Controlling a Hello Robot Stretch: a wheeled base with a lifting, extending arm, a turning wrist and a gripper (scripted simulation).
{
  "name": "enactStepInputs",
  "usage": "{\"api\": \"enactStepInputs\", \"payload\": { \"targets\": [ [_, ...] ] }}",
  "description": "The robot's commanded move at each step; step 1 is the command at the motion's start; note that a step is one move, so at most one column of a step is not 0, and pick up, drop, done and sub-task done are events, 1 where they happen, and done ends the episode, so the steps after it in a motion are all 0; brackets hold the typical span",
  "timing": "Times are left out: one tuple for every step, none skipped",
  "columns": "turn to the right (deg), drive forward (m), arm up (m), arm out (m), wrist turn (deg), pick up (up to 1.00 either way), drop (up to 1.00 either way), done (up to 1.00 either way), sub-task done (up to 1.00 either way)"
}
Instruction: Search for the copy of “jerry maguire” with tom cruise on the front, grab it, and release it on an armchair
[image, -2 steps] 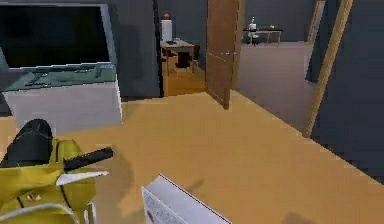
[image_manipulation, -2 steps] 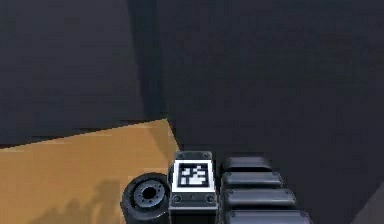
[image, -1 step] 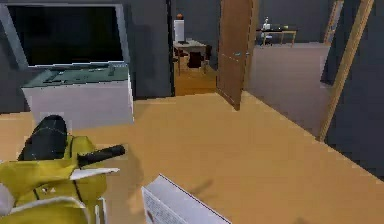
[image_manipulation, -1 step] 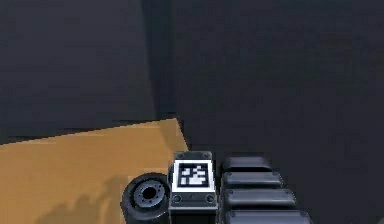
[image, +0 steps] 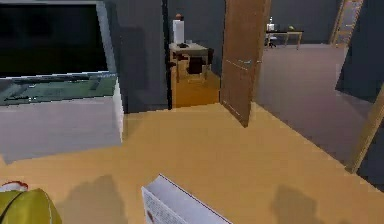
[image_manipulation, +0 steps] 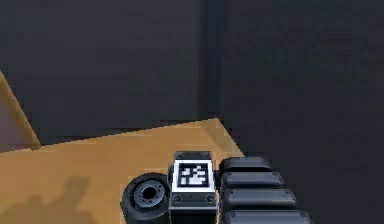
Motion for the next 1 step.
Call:
{"api": "enactStepInputs", "payload": {
  "targets": [
    [0.0,1.00,0.00,0.00,0.0,0.00,0.00,0.00,0.00]
  ]
}}
